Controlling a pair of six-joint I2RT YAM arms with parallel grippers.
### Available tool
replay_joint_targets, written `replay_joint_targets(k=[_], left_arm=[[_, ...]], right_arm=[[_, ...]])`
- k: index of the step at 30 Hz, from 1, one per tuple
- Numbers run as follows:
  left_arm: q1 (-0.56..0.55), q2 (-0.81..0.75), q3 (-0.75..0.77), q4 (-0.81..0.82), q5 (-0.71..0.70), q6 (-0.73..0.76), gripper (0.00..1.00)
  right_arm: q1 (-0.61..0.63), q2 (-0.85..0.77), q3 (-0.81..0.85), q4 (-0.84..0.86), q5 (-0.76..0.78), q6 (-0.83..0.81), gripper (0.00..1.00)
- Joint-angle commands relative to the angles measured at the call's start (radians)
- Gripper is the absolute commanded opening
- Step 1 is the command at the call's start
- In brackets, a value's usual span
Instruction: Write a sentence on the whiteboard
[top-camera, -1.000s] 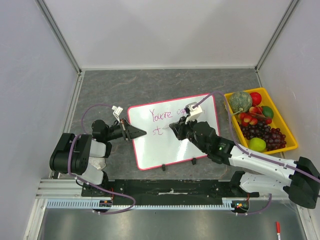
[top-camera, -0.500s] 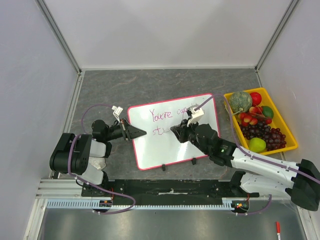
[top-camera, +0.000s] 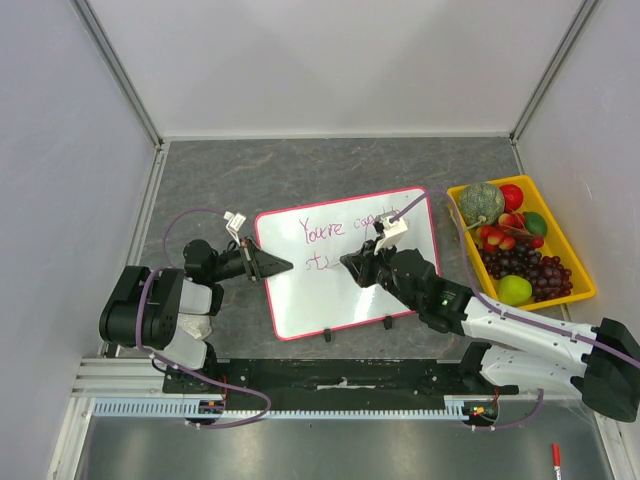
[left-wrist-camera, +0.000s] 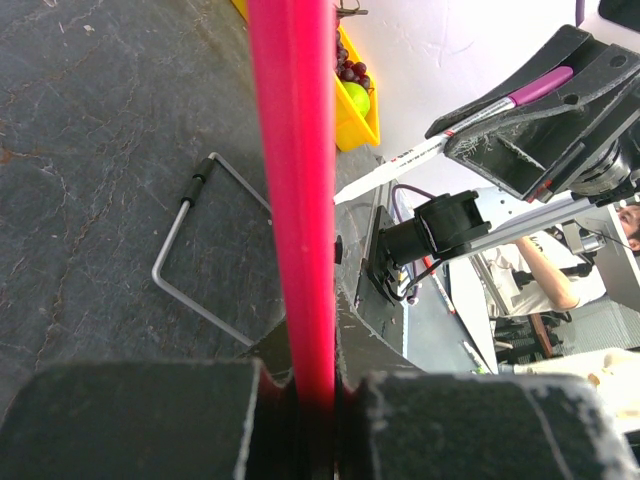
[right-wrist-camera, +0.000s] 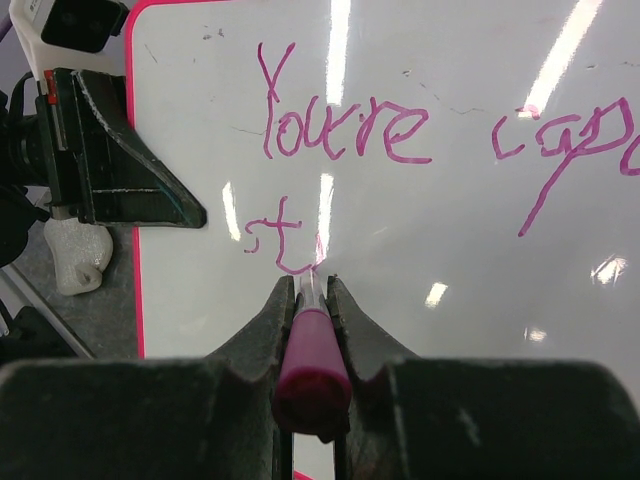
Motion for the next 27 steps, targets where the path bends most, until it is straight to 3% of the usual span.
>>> replay_joint_targets(k=[1,27], left_arm=[[-0.003,0.011,-0.012,0.020,0.009,0.066,0.02],[-0.003,0.011,-0.012,0.020,0.009,0.065,0.02]], right_arm=[[-0.006,0.026,0.030,-0.025,0.070,-0.030,0.00],[-0.041,0.039,0.086,-0.082,0.090,-0.064,0.00]])
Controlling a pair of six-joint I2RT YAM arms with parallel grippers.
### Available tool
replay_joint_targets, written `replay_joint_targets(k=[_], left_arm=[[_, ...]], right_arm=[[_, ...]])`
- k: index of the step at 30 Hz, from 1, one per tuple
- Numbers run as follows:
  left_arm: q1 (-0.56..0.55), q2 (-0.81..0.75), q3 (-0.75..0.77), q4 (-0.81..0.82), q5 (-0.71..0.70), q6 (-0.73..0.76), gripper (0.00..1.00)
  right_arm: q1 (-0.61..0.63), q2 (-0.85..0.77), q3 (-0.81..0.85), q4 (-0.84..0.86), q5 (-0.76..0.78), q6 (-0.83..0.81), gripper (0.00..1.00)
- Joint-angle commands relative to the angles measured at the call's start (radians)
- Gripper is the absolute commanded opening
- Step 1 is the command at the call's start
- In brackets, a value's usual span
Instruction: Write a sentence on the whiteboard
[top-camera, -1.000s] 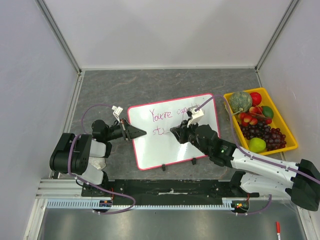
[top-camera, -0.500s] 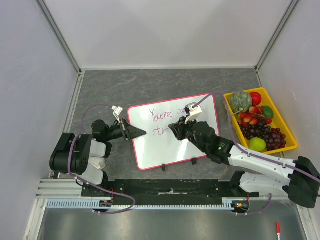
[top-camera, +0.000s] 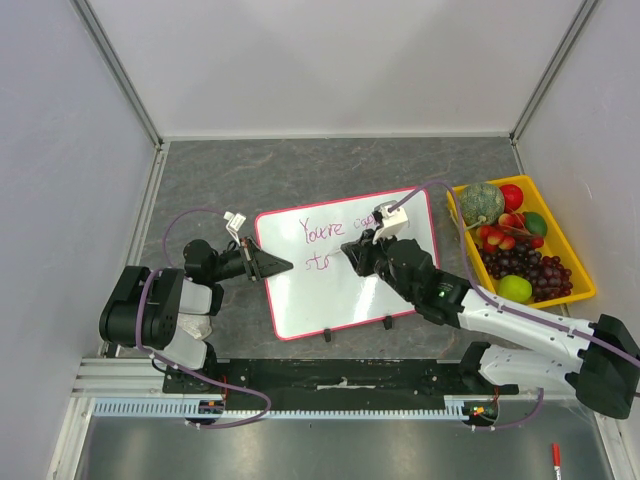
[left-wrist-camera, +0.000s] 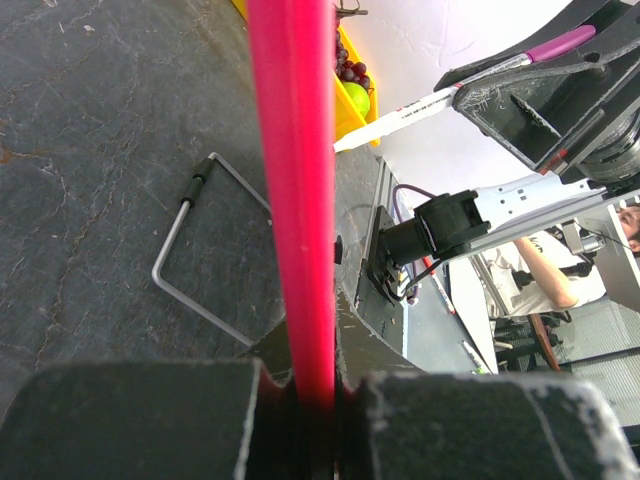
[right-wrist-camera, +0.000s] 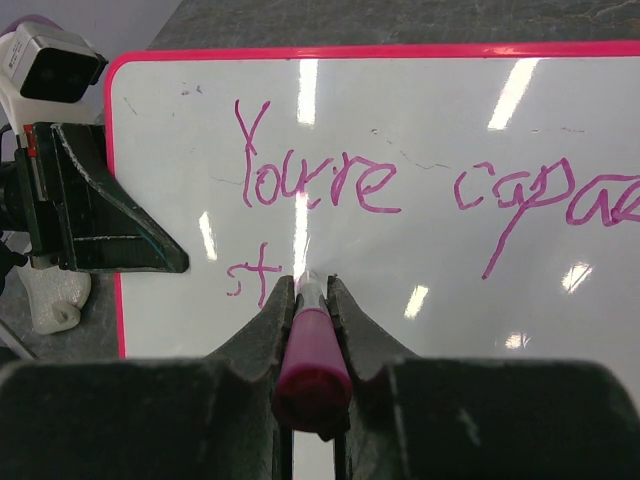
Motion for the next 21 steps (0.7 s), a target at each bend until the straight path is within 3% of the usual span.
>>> replay_joint_targets(k=[1,21], left_arm=[[-0.003,0.011,-0.012,0.020,0.009,0.066,0.02],[-0.003,0.017,-0.011,0.020,0.010,0.066,0.02]], right_arm=[[-0.014,-0.007,-0.001,-0.053,0.039,-0.028,0.00],[-0.014,-0.073,-0.022,-0.038,-0.004,-0.005,0.00]])
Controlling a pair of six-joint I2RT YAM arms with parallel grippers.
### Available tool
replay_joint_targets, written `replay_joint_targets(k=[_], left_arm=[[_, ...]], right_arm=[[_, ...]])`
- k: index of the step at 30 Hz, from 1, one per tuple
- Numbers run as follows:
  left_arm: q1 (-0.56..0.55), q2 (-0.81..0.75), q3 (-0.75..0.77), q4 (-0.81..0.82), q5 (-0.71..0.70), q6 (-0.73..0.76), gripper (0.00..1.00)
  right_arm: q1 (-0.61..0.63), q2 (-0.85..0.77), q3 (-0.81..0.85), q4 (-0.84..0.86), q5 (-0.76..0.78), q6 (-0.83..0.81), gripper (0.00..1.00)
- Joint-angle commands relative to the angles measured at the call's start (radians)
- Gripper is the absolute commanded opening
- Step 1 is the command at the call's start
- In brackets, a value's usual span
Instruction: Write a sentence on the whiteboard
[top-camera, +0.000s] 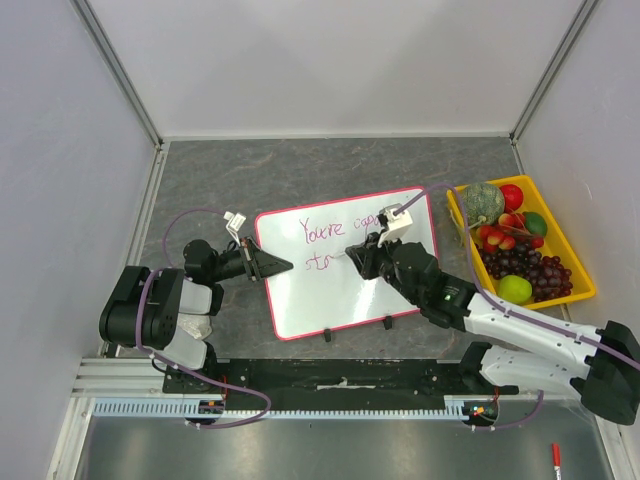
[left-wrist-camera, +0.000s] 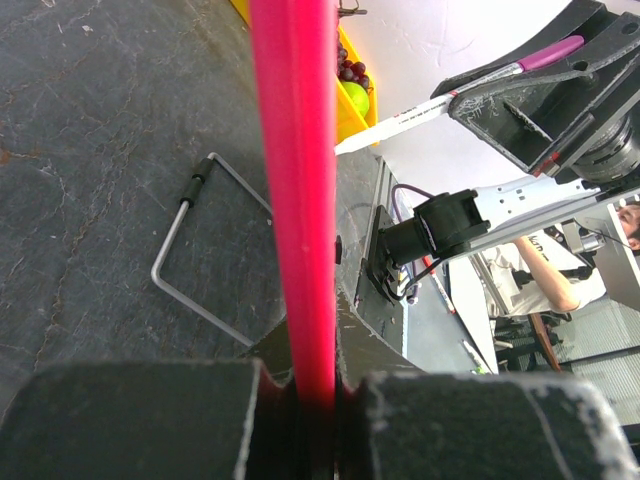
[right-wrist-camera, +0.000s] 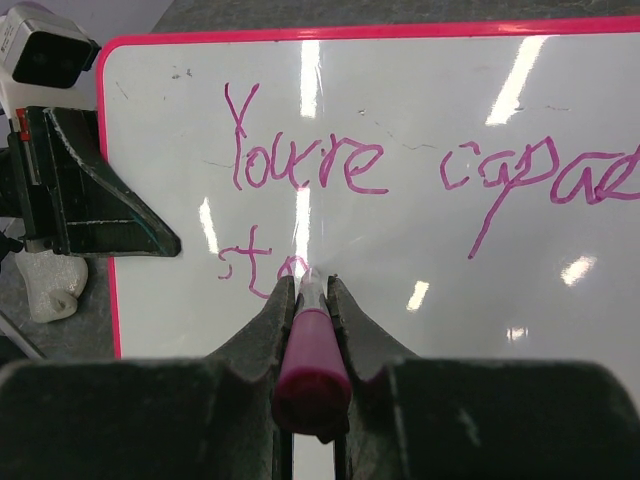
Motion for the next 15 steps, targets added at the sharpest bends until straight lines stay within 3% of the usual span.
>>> replay_joint_targets(k=[1,15], left_arm=[[-0.003,0.017,-0.011,0.020,0.010,0.066,0.02],[-0.003,0.013,-0.012,0.022,0.010,0.066,0.02]], right_arm=[[-0.009,-0.032,0.016,-0.019,0.013,-0.009,0.00],[-0.012,-0.025,0.032,-0.008,0.035,-0.013,0.00]])
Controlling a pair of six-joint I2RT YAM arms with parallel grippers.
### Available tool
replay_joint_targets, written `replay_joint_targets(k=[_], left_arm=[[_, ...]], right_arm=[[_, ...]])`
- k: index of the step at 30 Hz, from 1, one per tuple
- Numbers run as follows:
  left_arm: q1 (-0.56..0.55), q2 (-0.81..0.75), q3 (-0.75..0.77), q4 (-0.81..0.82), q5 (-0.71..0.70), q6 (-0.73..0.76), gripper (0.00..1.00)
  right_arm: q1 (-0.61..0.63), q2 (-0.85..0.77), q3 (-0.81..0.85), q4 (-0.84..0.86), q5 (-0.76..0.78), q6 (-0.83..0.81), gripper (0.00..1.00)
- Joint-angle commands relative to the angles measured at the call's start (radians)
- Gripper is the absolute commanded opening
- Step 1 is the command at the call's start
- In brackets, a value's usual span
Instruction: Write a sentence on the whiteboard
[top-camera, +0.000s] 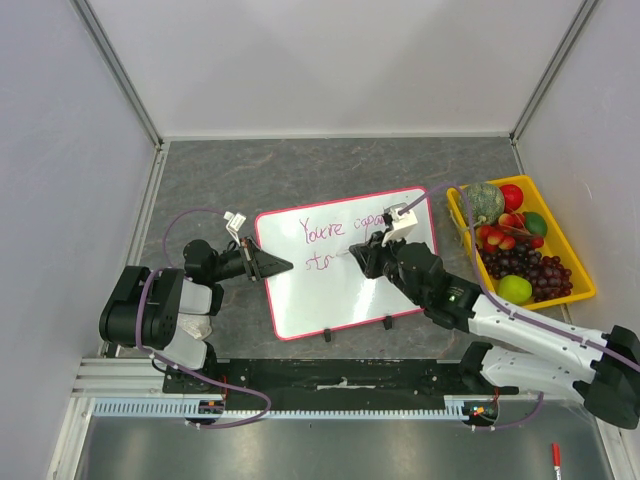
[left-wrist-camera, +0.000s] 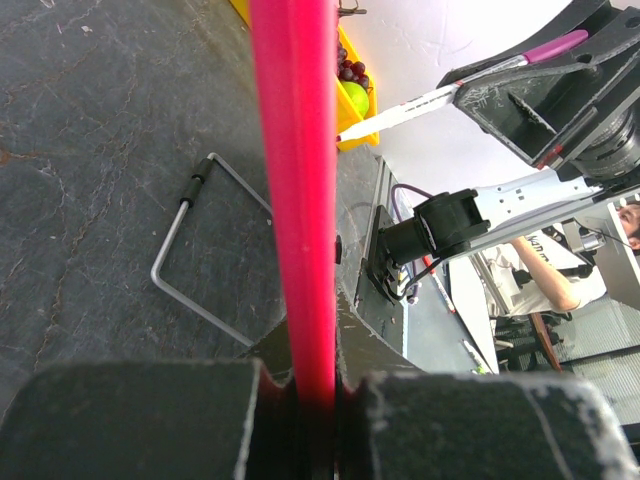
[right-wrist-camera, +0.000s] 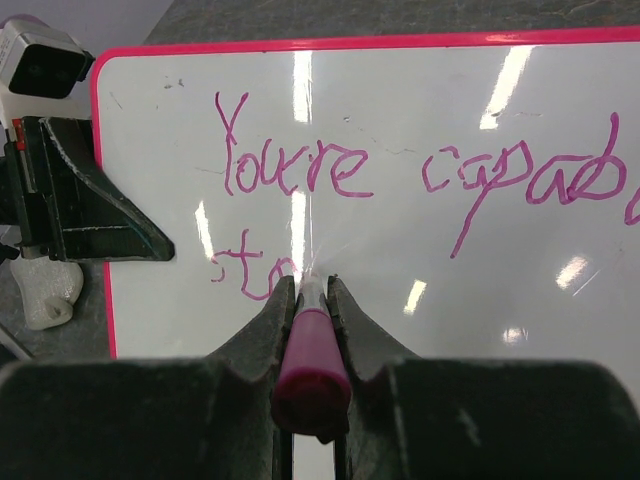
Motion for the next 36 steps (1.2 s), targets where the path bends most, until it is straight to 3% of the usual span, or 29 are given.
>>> replay_joint_targets(k=[1,36], left_arm=[[-0.003,0.013,-0.012,0.019,0.010,0.066,0.02],[-0.003,0.011,-0.014,0.018,0.010,0.066,0.02]], right_arm=[[-0.008,0.020,0.030,0.020,0.020,-0.010,0.00],[-0.011,-0.006,-0.050,-0.030,-0.049,-0.006,0.00]])
